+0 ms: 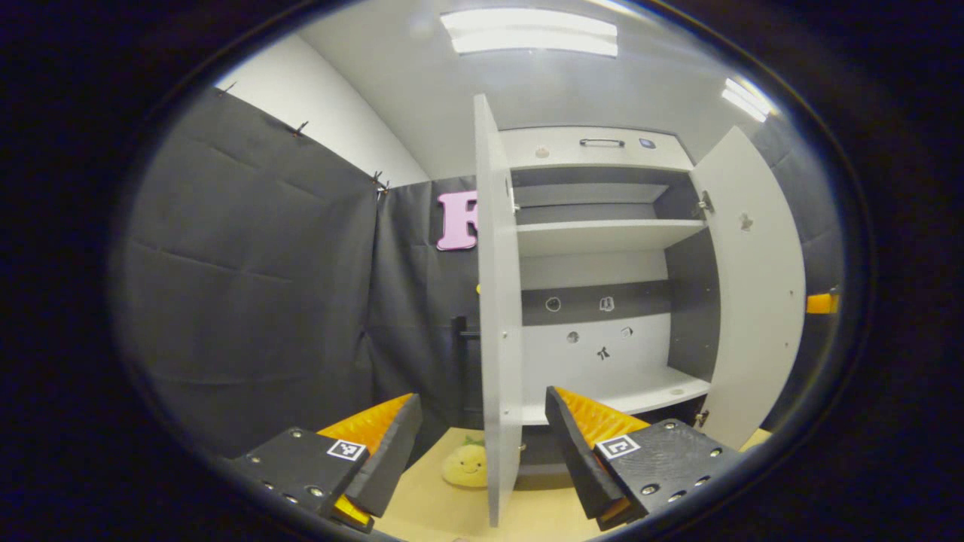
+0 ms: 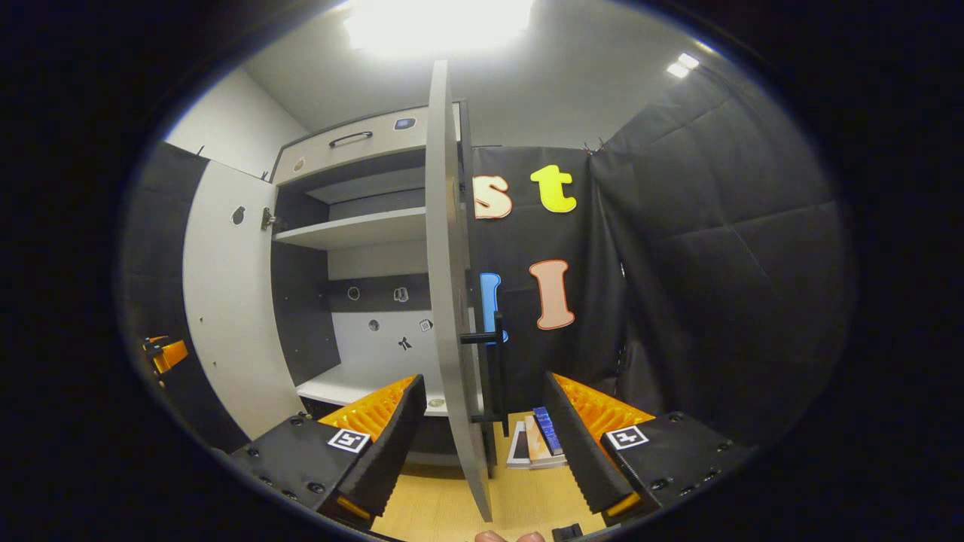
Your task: Open the right door of the double-door shoe cabinet with the right hand, and open the left door with the left hand.
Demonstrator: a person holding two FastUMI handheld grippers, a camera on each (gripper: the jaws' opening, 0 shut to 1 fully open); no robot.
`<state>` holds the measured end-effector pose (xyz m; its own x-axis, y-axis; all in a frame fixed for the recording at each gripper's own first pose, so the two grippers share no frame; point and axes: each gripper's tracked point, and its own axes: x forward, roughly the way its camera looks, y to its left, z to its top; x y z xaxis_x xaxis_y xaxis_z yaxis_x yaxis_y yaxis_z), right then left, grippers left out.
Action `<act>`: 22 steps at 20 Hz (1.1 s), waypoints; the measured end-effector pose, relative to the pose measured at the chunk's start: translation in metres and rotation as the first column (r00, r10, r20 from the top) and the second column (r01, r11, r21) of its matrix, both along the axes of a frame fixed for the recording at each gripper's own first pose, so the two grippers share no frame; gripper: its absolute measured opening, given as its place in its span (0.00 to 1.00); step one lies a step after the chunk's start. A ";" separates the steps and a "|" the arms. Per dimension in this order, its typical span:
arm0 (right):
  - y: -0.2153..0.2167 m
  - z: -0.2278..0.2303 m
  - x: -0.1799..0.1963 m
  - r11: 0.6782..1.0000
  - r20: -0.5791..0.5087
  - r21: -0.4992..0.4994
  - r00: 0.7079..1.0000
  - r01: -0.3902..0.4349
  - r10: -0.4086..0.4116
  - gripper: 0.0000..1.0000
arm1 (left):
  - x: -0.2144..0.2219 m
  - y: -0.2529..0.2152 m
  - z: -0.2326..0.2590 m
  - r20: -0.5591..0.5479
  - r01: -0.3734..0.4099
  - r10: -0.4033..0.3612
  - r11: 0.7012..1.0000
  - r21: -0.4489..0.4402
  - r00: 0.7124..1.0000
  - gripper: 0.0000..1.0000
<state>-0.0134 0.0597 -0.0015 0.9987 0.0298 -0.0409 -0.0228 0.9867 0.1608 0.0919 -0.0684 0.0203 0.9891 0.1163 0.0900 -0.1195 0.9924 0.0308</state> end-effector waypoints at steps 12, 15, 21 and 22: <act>0.011 -0.026 -0.025 0.957 -0.031 0.005 0.956 -0.290 0.290 0.98 | -0.035 -0.064 -0.003 -0.009 -0.050 0.049 0.996 -0.080 0.999 0.94; 0.009 -0.045 -0.031 0.953 -0.070 0.041 0.951 -0.299 0.301 0.98 | -0.026 -0.069 -0.012 -0.050 -0.044 0.042 0.998 -0.044 0.998 0.94; 0.027 -0.049 -0.036 0.952 -0.088 0.139 0.955 -0.271 0.284 0.98 | -0.002 -0.093 -0.020 -0.108 0.075 -0.083 0.994 -0.077 0.991 0.94; 0.029 -0.046 -0.035 0.957 -0.087 0.140 0.960 -0.253 0.266 0.98 | 0.001 -0.094 -0.020 -0.114 0.092 -0.099 0.994 -0.063 0.989 0.94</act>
